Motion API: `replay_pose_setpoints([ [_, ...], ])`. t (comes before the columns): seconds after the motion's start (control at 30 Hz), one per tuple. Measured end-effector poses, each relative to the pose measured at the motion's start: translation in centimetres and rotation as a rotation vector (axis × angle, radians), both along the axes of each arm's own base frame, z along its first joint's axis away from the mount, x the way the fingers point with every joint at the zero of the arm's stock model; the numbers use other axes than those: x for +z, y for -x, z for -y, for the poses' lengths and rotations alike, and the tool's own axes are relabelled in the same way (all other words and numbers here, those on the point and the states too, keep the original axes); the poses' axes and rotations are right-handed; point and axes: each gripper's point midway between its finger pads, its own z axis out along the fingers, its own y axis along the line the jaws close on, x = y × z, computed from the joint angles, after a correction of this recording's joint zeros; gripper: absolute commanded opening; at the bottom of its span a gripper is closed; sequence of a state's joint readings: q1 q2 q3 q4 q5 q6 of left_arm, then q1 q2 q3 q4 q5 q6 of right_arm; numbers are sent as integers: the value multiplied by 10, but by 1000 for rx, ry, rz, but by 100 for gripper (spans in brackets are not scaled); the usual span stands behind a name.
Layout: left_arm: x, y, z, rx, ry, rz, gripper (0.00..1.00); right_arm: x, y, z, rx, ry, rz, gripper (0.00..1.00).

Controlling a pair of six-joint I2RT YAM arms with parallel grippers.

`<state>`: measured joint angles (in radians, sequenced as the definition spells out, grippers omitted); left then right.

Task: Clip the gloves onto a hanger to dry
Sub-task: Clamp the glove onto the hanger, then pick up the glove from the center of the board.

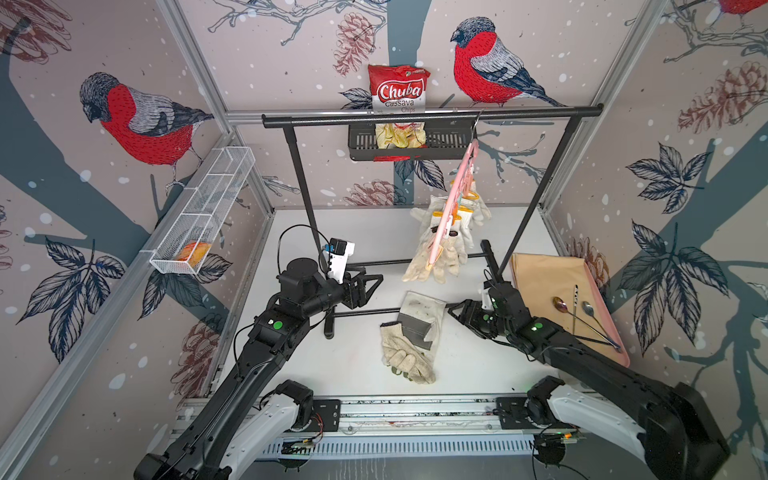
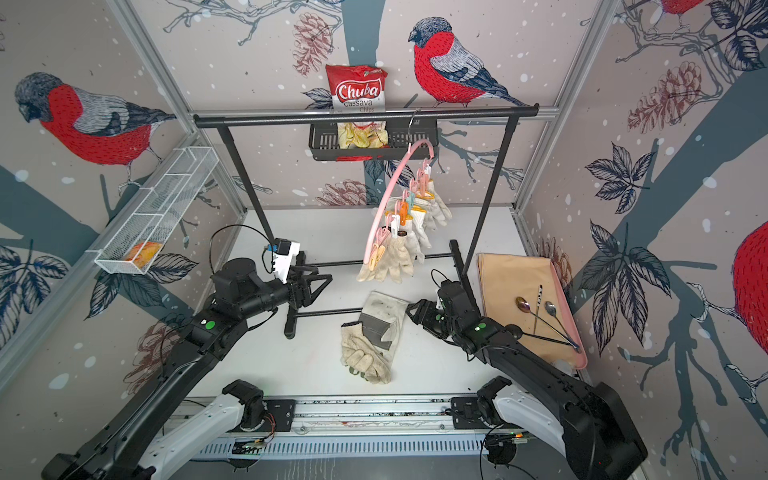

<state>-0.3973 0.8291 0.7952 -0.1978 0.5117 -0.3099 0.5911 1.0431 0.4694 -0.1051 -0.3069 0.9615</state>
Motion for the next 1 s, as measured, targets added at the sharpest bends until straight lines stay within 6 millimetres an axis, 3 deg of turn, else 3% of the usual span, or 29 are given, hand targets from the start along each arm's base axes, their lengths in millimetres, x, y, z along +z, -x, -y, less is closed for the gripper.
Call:
replay_pose_setpoints([
  [0.13, -1, 1, 3, -5, 4, -1, 68, -12, -13, -16, 64, 4, -35, 60],
  [0.3, 0, 0, 3, -2, 9, -3, 68, -43, -11, -23, 106, 41, -102, 57],
  [0.43, 3, 0, 4, -3, 12, 4, 68, -53, -15, -28, 121, 45, -109, 52],
  [0.67, 3, -3, 6, -5, 12, 4, 68, -47, -30, -44, 146, 17, -53, 29],
  [0.83, 4, -2, 6, -8, 14, 4, 67, -39, -32, -53, 165, -5, -14, 0],
  [1.0, 3, -2, 6, -6, 20, -3, 67, -15, -28, -60, 181, -27, 49, 0],
])
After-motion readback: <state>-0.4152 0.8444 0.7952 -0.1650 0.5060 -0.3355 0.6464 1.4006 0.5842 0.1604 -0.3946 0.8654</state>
